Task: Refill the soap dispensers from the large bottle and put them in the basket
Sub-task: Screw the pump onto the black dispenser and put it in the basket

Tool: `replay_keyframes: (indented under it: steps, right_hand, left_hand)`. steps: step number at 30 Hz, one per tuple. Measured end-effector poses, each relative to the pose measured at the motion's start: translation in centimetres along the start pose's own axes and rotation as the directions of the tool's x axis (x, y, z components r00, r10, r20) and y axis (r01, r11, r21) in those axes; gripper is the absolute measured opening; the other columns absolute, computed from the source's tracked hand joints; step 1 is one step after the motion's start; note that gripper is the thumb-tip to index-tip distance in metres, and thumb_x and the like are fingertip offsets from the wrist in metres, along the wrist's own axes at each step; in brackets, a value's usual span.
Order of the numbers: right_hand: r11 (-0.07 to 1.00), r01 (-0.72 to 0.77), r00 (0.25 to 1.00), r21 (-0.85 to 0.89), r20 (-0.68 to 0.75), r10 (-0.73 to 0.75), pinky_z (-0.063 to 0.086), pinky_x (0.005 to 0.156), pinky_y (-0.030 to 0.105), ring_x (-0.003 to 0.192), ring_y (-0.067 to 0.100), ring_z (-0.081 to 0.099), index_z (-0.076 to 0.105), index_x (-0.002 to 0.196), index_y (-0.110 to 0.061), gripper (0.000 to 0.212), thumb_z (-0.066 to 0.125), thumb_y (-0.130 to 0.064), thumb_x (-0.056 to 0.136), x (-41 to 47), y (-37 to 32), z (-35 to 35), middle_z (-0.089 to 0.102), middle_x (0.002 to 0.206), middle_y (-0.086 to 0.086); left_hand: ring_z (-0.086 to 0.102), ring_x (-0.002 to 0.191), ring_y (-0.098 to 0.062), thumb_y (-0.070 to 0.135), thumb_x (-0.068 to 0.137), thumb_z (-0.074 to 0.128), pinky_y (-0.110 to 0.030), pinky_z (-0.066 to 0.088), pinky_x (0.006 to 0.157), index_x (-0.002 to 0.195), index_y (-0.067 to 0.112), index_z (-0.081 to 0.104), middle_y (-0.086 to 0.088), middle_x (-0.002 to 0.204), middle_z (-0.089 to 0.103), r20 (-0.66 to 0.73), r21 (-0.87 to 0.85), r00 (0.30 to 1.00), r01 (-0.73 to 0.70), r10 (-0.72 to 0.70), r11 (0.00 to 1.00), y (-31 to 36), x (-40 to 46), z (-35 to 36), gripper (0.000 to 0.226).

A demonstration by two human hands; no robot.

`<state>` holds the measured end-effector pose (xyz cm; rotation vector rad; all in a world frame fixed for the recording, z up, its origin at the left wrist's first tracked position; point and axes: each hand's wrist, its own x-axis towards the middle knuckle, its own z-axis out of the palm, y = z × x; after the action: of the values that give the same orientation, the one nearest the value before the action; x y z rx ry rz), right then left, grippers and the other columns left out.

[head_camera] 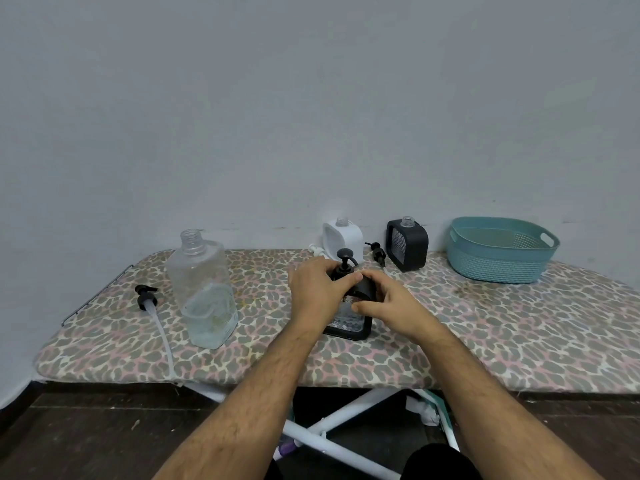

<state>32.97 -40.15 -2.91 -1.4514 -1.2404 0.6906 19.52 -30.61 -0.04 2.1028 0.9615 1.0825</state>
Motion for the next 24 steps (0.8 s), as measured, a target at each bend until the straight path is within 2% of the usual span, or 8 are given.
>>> replay_keyframes:
  steps: [3,6,8,11,15,19,24]
  right_hand:
    - [1.000,-0.002,1.000,0.006,0.008,0.002,0.052,0.099,0.038,0.109,0.017,0.066,0.062,0.114,-0.041,0.048,0.077,-0.017,0.075,0.1,0.1,0.0,0.069,0.115,-0.001]
    - [1.000,-0.004,1.000,0.003,0.012,0.004,0.052,0.100,0.039,0.110,0.018,0.066,0.062,0.115,-0.041,0.049,0.077,-0.019,0.074,0.2,0.2,-0.1,0.069,0.116,-0.002]
    - [1.000,-0.013,1.000,-0.002,0.019,0.013,0.053,0.099,0.038,0.109,0.019,0.067,0.061,0.117,-0.039,0.050,0.078,-0.017,0.076,0.3,0.1,-0.1,0.069,0.116,0.000]
    - [1.000,-0.009,0.999,0.011,0.034,0.009,0.053,0.099,0.039,0.110,0.023,0.066,0.060,0.116,-0.037,0.051,0.076,-0.005,0.080,0.3,0.0,-0.1,0.068,0.117,0.005]
    - [1.000,-0.017,0.999,0.024,0.036,0.016,0.052,0.101,0.045,0.110,0.023,0.066,0.061,0.115,-0.036,0.051,0.076,-0.004,0.079,0.2,-0.1,-0.1,0.068,0.118,0.006]
    - [0.999,-0.027,0.999,0.022,0.038,0.026,0.052,0.101,0.045,0.111,0.021,0.067,0.063,0.111,-0.046,0.051,0.078,-0.017,0.072,0.2,-0.1,-0.1,0.069,0.119,0.003]
    - [0.999,-0.041,0.998,0.021,0.044,0.040,0.051,0.102,0.043,0.111,0.020,0.066,0.060,0.115,-0.037,0.051,0.075,-0.002,0.081,0.1,-0.3,-0.2,0.068,0.120,0.003]
  left_hand:
    - [0.064,0.075,-0.007,0.065,0.063,0.065,-0.048,0.051,0.086,0.073,0.034,0.067,0.015,0.073,0.068,0.047,-0.006,0.998,-0.030,0.031,1.000,-0.5,0.4,-0.1,0.033]
    - [0.064,0.076,-0.010,0.039,0.075,0.078,-0.032,0.051,0.074,0.082,0.022,0.074,0.007,0.077,0.070,0.176,-0.111,0.982,-0.053,0.072,0.992,-0.9,0.8,-0.8,0.019]
    - [0.067,0.081,-0.012,0.027,0.079,0.079,-0.028,0.053,0.074,0.088,0.020,0.076,0.003,0.083,0.073,0.289,-0.177,0.954,-0.029,0.080,0.984,-1.0,1.4,-1.6,0.012]
    - [0.069,0.082,-0.001,0.018,0.081,0.078,-0.013,0.050,0.071,0.096,0.021,0.076,0.006,0.089,0.075,0.423,-0.252,0.902,0.030,0.082,0.967,-1.1,2.3,-2.4,0.016]
    - [0.071,0.083,-0.004,0.013,0.080,0.079,-0.014,0.051,0.072,0.098,0.019,0.076,0.005,0.089,0.075,0.470,-0.288,0.880,0.074,0.074,0.955,-1.1,2.8,-2.6,0.019]
    - [0.070,0.080,0.001,0.013,0.080,0.078,-0.010,0.048,0.069,0.097,0.020,0.076,0.008,0.087,0.075,0.464,-0.281,0.882,0.055,0.085,0.958,-1.2,2.7,-2.5,0.018]
    - [0.072,0.087,-0.008,0.018,0.080,0.079,-0.018,0.052,0.075,0.102,0.018,0.077,0.002,0.094,0.077,0.507,-0.242,0.860,0.076,0.059,0.967,-1.0,3.1,-2.9,0.022]
